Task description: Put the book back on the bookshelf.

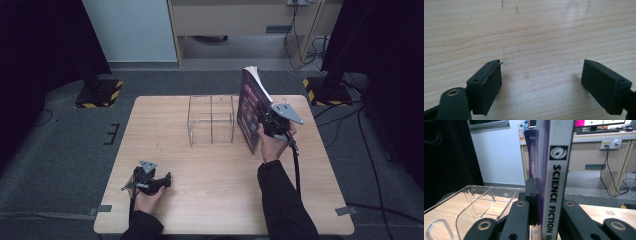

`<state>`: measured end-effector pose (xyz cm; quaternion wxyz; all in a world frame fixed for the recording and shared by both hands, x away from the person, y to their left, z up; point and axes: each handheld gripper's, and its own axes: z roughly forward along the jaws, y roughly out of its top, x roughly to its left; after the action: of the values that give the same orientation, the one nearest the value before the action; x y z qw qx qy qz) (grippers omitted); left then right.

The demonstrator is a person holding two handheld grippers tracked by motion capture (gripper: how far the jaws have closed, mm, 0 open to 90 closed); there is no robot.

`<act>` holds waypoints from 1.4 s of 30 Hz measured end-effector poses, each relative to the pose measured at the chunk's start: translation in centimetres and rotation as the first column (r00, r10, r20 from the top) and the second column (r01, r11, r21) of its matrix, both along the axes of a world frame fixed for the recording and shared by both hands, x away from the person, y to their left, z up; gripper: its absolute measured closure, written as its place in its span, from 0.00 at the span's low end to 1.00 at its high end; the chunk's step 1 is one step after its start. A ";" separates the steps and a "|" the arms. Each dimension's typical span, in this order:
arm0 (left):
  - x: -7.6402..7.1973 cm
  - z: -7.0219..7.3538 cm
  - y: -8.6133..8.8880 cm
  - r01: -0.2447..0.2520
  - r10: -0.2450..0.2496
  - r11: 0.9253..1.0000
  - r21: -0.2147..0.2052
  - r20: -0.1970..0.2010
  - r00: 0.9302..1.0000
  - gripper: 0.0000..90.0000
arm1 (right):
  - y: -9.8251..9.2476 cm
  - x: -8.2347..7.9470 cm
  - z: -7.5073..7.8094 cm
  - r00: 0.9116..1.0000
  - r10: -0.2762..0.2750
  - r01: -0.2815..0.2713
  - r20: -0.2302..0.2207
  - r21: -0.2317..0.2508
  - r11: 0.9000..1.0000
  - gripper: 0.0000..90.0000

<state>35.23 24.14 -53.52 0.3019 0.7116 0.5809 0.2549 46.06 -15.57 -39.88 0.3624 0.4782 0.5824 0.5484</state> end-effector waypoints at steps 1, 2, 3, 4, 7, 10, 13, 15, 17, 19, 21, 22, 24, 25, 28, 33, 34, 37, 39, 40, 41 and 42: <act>0.0 0.0 0.0 -0.002 0.002 1.000 -0.002 0.001 1.000 0.18 | 0.0 0.0 -0.1 1.000 -0.002 0.002 0.004 0.001 1.000 0.92; 0.0 0.0 0.0 0.000 0.000 1.000 0.000 -0.001 1.000 0.18 | 0.0 0.1 -0.2 1.000 -0.005 0.005 0.006 0.000 1.000 0.92; 0.0 0.0 0.0 0.000 0.000 1.000 0.000 0.000 1.000 0.18 | 0.1 0.1 -0.3 1.000 -0.007 0.007 0.008 -0.004 1.000 0.92; 0.0 0.0 0.0 -0.002 0.002 1.000 -0.002 0.001 1.000 0.18 | 0.1 0.1 -0.5 1.000 -0.011 0.011 0.007 -0.006 1.000 0.92; 0.0 0.0 0.0 0.000 0.000 1.000 0.000 -0.001 1.000 0.18 | 0.2 0.1 -1.0 1.000 -0.015 0.015 0.005 -0.013 1.000 0.92; 0.0 0.0 0.0 0.000 0.000 1.000 0.000 0.000 1.000 0.18 | 0.1 0.1 -1.2 1.000 -0.014 0.014 0.001 -0.007 1.000 0.92; 0.0 0.0 0.0 0.000 0.000 1.000 0.000 0.000 1.000 0.18 | 0.0 0.0 -1.1 1.000 -0.010 0.010 -0.014 -0.014 1.000 0.92; 0.0 0.0 0.0 0.000 0.000 1.000 0.000 0.000 1.000 0.18 | -0.1 -0.1 -1.0 1.000 -0.003 0.002 -0.022 -0.017 1.000 0.91; 0.0 0.0 0.0 -0.001 0.001 1.000 -0.001 -0.001 1.000 0.18 | -0.3 -0.2 -0.9 0.999 0.003 -0.004 -0.036 -0.014 1.000 0.91; 0.0 0.0 0.0 0.000 0.000 1.000 -0.001 0.000 1.000 0.18 | -0.4 -0.3 -0.8 0.999 0.006 -0.007 -0.047 -0.015 1.000 0.91; 0.0 0.0 0.0 -0.001 0.001 1.000 -0.001 -0.001 1.000 0.18 | -0.6 -0.4 -0.7 0.998 0.007 -0.007 -0.058 -0.015 1.000 0.90; 0.0 0.0 0.0 -0.002 0.002 1.000 -0.003 0.001 1.000 0.18 | -0.6 -0.4 -0.7 0.998 0.005 -0.006 -0.062 -0.018 1.000 0.89; 0.0 0.0 0.0 -0.001 0.001 1.000 -0.001 -0.001 1.000 0.18 | -0.8 -0.5 -0.6 0.998 0.008 -0.009 -0.068 -0.013 1.000 0.87; 0.0 0.0 0.0 -0.001 0.001 1.000 -0.001 0.000 1.000 0.18 | -0.8 -0.6 -0.6 0.998 0.010 -0.011 -0.069 -0.016 1.000 0.86; 0.0 0.0 0.0 -0.001 0.001 1.000 -0.001 -0.001 1.000 0.18 | -0.9 -0.8 -0.4 0.998 0.020 -0.021 -0.066 -0.023 1.000 0.83; 0.0 0.0 0.0 0.000 0.000 1.000 -0.001 -0.001 1.000 0.18 | -1.2 -0.9 -0.2 0.997 0.025 -0.027 -0.074 -0.024 0.999 0.75; 0.0 0.0 0.0 -0.001 0.001 1.000 -0.001 -0.001 1.000 0.18 | -1.2 -0.9 -0.2 0.996 0.029 -0.030 -0.079 -0.020 0.999 0.73; 0.0 0.0 0.0 -0.002 0.002 1.000 -0.003 0.001 1.000 0.18 | -1.3 -1.1 -0.1 0.997 0.032 -0.034 -0.075 -0.023 0.999 0.66; 0.0 0.0 0.0 0.000 0.000 1.000 -0.001 -0.001 1.000 0.18 | -1.3 -1.3 0.0 0.997 0.042 -0.043 -0.066 -0.011 0.999 0.60; 0.0 0.0 0.0 -0.001 0.001 1.000 -0.001 -0.001 1.000 0.18 | -1.3 -1.4 0.1 0.997 0.054 -0.054 -0.062 -0.004 0.999 0.56; 0.0 0.0 0.0 -0.002 0.002 1.000 -0.003 0.001 1.000 0.18 | -1.2 -1.5 0.2 0.997 0.058 -0.058 -0.058 0.000 0.998 0.53; 0.0 0.0 0.0 -0.001 0.001 1.000 -0.001 0.000 1.000 0.18 | -1.2 -1.7 0.3 0.996 0.062 -0.062 -0.057 0.000 0.998 0.50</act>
<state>35.22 24.13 -53.52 0.3021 0.7113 0.5813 0.2545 44.39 -16.80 -39.60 0.3290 0.4751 0.6074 0.5450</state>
